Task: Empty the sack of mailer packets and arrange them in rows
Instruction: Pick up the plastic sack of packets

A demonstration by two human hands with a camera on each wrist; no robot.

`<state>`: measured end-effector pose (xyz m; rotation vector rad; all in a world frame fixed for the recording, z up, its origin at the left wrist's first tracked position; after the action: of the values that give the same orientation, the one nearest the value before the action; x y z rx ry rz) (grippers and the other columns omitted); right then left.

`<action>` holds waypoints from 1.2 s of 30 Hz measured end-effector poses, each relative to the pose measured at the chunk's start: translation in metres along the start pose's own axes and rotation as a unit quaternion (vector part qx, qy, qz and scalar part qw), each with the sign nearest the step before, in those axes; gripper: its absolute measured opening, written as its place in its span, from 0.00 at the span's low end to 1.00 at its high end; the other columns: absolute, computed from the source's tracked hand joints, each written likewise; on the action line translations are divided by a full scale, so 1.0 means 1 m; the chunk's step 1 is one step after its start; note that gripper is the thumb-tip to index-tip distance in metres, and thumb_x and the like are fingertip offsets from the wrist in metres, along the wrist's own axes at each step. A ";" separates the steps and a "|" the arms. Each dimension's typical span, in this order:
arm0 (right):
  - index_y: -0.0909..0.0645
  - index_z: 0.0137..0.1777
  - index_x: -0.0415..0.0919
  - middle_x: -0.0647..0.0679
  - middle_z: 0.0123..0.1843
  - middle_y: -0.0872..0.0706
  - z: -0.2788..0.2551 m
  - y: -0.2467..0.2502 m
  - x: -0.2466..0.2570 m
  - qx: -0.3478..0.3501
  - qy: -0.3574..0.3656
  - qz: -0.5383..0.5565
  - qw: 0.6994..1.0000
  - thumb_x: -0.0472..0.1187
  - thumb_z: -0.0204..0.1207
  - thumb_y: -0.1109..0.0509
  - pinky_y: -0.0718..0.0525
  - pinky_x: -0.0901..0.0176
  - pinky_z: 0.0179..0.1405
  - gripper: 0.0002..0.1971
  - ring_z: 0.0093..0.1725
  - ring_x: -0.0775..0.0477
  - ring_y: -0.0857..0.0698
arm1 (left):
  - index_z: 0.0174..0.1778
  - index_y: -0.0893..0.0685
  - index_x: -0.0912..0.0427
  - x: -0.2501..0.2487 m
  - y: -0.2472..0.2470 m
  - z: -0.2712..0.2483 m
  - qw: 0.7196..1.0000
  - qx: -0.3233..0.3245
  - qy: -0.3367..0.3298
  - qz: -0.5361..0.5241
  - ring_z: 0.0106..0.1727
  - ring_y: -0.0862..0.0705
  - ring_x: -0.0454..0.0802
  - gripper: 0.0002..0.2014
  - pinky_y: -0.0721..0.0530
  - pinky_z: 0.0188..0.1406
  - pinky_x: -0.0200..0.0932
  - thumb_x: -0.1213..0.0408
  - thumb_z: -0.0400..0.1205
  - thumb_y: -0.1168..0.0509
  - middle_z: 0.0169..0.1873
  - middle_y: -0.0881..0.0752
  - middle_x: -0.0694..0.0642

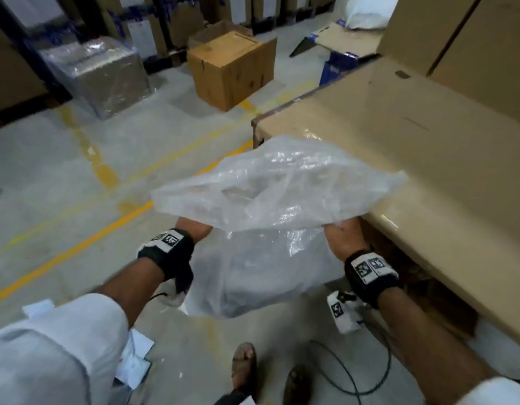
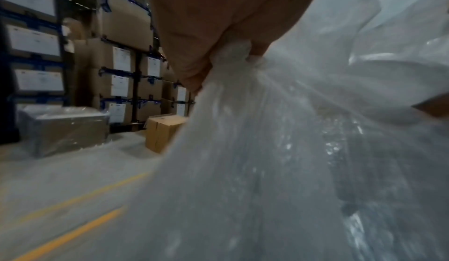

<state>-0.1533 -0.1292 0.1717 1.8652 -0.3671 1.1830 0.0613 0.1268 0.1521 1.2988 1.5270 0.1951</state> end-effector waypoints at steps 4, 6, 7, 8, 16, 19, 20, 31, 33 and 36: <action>0.19 0.37 0.34 0.48 0.34 0.14 0.000 0.015 0.018 0.068 0.027 0.001 0.997 0.53 0.65 0.12 0.15 0.60 0.35 0.24 0.32 0.52 0.14 | 0.50 0.16 0.74 -0.045 0.044 -0.009 0.980 -0.080 -0.127 -0.134 0.45 0.14 0.55 0.09 0.18 0.37 0.32 0.76 0.75 0.31 0.38 0.14 0.62; 0.14 0.42 0.39 0.47 0.41 0.09 -0.006 0.005 -0.016 0.115 -0.024 -0.164 0.979 0.76 0.54 0.19 0.11 0.54 0.46 0.37 0.42 0.48 0.10 | 0.50 0.20 0.66 -0.026 0.033 -0.013 0.977 -0.044 -0.096 -0.186 0.39 0.16 0.44 0.09 0.22 0.33 0.22 0.81 0.77 0.33 0.37 0.18 0.53; 0.14 0.44 0.41 0.47 0.46 0.09 -0.013 -0.006 -0.037 0.118 -0.046 -0.196 0.972 0.79 0.57 0.23 0.12 0.53 0.52 0.38 0.47 0.45 0.10 | 0.51 0.18 0.65 -0.008 0.022 -0.011 0.978 -0.040 -0.063 -0.196 0.44 0.13 0.45 0.11 0.18 0.40 0.27 0.83 0.77 0.33 0.41 0.14 0.57; 0.14 0.45 0.42 0.47 0.47 0.09 -0.022 -0.017 -0.049 0.122 -0.056 -0.189 0.973 0.75 0.65 0.25 0.14 0.54 0.55 0.33 0.50 0.43 0.10 | 0.54 0.16 0.68 0.006 0.014 -0.012 0.978 -0.055 -0.035 -0.198 0.53 0.11 0.54 0.12 0.15 0.50 0.40 0.83 0.77 0.33 0.49 0.12 0.65; 0.16 0.57 0.31 0.42 0.51 0.11 -0.040 -0.039 -0.036 0.011 -0.137 0.036 0.990 0.58 0.83 0.32 0.25 0.64 0.48 0.26 0.47 0.44 0.13 | 0.52 0.17 0.66 0.001 -0.012 -0.020 0.932 0.034 -0.046 -0.358 0.40 0.13 0.57 0.19 0.14 0.33 0.41 0.58 0.71 0.24 0.38 0.11 0.57; 0.15 0.63 0.33 0.46 0.54 0.09 -0.037 -0.041 -0.015 0.043 -0.089 0.165 0.981 0.59 0.62 0.20 0.17 0.56 0.51 0.36 0.52 0.47 0.10 | 0.68 0.21 0.66 -0.010 -0.023 -0.029 0.966 0.082 -0.075 -0.232 0.53 0.13 0.46 0.42 0.15 0.62 0.58 0.53 0.62 0.13 0.53 0.12 0.50; 0.17 0.66 0.35 0.48 0.56 0.09 -0.040 -0.044 -0.008 0.078 -0.068 0.132 0.986 0.60 0.56 0.16 0.15 0.57 0.54 0.42 0.54 0.51 0.10 | 0.67 0.19 0.60 -0.010 -0.024 -0.028 0.980 0.059 -0.076 -0.171 0.55 0.14 0.44 0.38 0.16 0.65 0.55 0.51 0.63 0.14 0.54 0.13 0.47; 0.18 0.66 0.26 0.34 0.66 0.13 -0.056 -0.047 -0.035 0.048 -0.043 -0.122 0.990 0.48 0.80 0.25 0.22 0.56 0.65 0.25 0.68 0.36 0.15 | 0.79 0.32 0.67 -0.011 -0.039 -0.038 0.996 0.046 0.025 -0.071 0.73 0.22 0.59 0.36 0.25 0.62 0.43 0.64 0.77 0.24 0.75 0.24 0.65; 0.14 0.55 0.24 0.33 0.55 0.09 -0.063 -0.042 -0.037 0.032 -0.045 -0.103 0.993 0.46 0.78 0.22 0.23 0.62 0.50 0.21 0.60 0.40 0.11 | 0.78 0.30 0.69 -0.015 -0.045 -0.046 0.995 0.102 -0.004 0.011 0.75 0.24 0.60 0.32 0.28 0.60 0.41 0.57 0.81 0.30 0.76 0.25 0.67; 0.11 0.51 0.28 0.40 0.48 0.10 -0.051 -0.010 0.010 -0.015 0.014 -0.061 0.998 0.41 0.77 0.21 0.24 0.67 0.49 0.13 0.52 0.51 0.14 | 0.72 0.21 0.69 -0.046 -0.014 -0.053 0.995 0.069 -0.063 0.046 0.75 0.23 0.61 0.34 0.30 0.70 0.44 0.43 0.83 0.44 0.73 0.22 0.68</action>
<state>-0.1718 -0.0811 0.1831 1.8164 -0.2515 1.1136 0.0042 0.1097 0.1917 1.4643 1.3947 0.0651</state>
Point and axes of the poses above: each hand's wrist, its own z-axis towards the middle knuckle, its own y-axis out of the back of the hand, x = y × z, the point moved 6 cm from there along z, towards the middle knuckle
